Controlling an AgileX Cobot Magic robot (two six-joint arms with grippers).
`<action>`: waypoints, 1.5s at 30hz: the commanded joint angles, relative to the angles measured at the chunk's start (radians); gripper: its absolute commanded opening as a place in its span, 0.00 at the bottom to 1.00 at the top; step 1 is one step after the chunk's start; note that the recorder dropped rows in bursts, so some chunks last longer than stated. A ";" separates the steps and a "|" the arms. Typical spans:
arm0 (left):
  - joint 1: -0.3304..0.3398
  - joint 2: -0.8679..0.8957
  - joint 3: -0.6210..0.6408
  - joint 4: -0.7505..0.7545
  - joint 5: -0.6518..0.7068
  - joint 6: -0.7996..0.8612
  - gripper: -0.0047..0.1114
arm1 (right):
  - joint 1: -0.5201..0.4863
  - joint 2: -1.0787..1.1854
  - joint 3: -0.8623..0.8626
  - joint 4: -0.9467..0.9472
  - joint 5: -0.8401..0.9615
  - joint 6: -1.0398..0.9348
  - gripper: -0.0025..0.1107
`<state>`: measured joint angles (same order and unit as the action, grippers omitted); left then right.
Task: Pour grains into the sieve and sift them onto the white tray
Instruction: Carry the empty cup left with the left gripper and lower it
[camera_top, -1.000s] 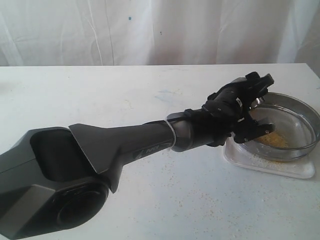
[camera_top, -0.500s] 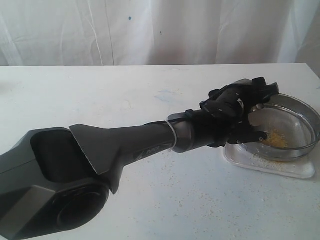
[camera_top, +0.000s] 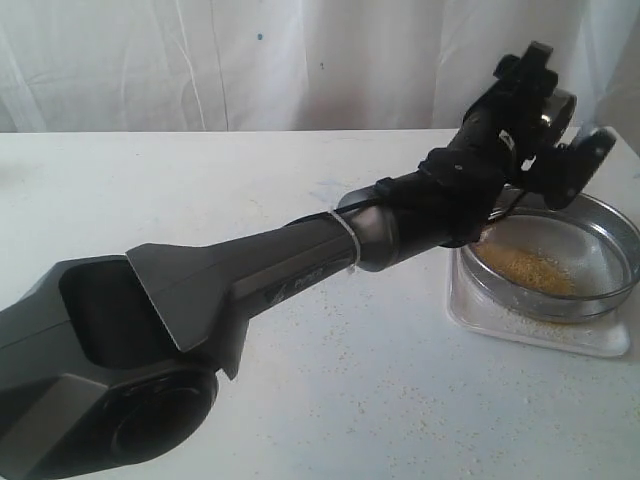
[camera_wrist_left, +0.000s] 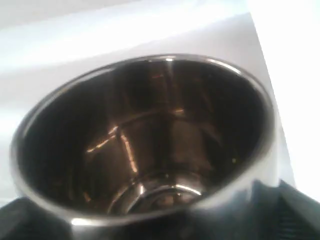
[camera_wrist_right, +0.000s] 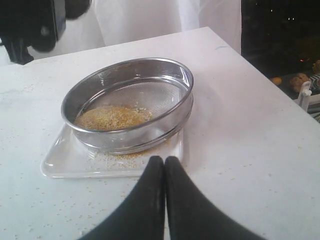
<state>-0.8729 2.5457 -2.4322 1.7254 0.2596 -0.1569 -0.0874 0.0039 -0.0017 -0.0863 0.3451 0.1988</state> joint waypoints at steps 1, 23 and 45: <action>0.013 -0.033 -0.017 0.019 -0.008 -0.339 0.04 | -0.003 -0.004 0.002 -0.008 -0.002 0.000 0.02; 0.205 -0.238 0.332 -0.674 -0.590 -0.616 0.04 | -0.003 -0.004 0.002 -0.008 -0.002 0.000 0.02; 0.630 -0.601 1.464 -0.857 -1.016 -0.345 0.04 | -0.003 -0.004 0.002 -0.008 -0.002 0.000 0.02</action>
<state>-0.2579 1.9365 -1.0020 0.8675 -0.7113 -0.5095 -0.0874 0.0039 -0.0017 -0.0863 0.3451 0.1988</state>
